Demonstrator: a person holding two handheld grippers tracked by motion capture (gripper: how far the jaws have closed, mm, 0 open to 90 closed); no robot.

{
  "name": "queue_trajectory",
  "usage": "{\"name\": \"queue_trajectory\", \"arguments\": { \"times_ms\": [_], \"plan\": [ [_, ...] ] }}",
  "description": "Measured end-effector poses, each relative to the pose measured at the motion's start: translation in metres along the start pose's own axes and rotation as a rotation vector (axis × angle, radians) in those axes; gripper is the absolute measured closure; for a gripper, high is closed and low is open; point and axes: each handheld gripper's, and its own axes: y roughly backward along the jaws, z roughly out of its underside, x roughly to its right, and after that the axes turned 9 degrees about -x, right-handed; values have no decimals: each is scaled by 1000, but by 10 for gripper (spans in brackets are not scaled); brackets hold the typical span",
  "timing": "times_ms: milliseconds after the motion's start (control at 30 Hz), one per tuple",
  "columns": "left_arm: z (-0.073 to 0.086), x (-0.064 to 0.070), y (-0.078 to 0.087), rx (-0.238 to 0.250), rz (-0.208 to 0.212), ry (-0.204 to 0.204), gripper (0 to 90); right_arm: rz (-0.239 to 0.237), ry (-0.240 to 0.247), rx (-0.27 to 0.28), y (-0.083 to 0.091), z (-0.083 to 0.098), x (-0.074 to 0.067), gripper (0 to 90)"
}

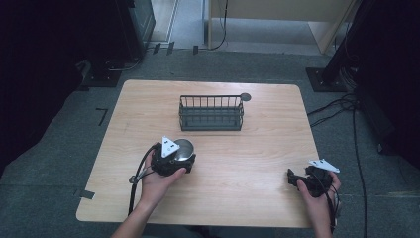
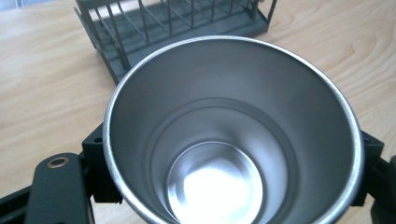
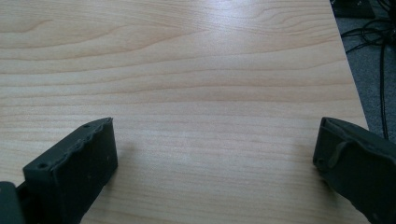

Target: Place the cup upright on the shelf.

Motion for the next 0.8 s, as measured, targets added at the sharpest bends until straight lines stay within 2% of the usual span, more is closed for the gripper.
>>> {"name": "queue_trajectory", "arguments": {
  "times_ms": [333, 800],
  "plan": [
    [-36, -11, 5, 46, -12, -5, 192, 0, 0, 0, 0, 0, 0, 0],
    [-77, -22, 10, 94, -28, -12, 192, 0, -1, 1, 0, 0, 0, 0]
  ]
}}
